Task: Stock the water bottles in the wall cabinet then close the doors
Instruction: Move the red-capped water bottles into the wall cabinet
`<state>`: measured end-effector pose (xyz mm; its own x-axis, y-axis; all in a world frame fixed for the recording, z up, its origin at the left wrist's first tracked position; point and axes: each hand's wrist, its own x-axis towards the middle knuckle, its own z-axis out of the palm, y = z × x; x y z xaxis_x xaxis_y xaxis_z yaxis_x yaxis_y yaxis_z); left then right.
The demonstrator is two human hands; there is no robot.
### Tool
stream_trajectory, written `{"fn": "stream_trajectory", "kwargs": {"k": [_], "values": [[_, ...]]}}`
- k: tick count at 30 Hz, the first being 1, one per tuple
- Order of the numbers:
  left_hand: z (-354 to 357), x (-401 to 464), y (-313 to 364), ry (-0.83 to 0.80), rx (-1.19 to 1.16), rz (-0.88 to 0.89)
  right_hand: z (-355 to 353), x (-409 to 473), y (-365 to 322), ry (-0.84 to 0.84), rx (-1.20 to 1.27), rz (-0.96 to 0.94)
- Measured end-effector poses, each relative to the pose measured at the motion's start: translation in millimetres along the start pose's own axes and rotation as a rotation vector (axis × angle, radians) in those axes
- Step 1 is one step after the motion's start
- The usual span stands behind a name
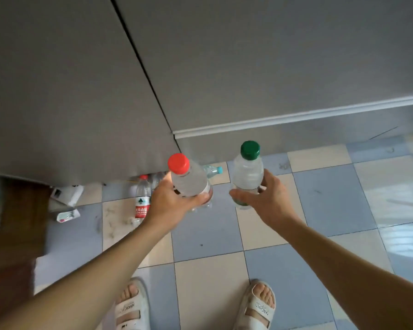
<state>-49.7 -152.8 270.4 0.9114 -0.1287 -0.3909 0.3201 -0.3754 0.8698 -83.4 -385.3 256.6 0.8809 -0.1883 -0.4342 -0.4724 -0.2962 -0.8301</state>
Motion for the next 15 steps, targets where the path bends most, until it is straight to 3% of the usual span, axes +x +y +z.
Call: {"fn": "stream_trajectory", "kwargs": {"k": [9, 15], "values": [[-137, -99, 170, 0.071, 0.016, 0.135, -5, -104, -230, -0.095, 0.088, -0.186], [-252, -167, 295, 0.143, 0.075, 0.246, -11, -174, -392, -0.155, 0.024, -0.321]]}}
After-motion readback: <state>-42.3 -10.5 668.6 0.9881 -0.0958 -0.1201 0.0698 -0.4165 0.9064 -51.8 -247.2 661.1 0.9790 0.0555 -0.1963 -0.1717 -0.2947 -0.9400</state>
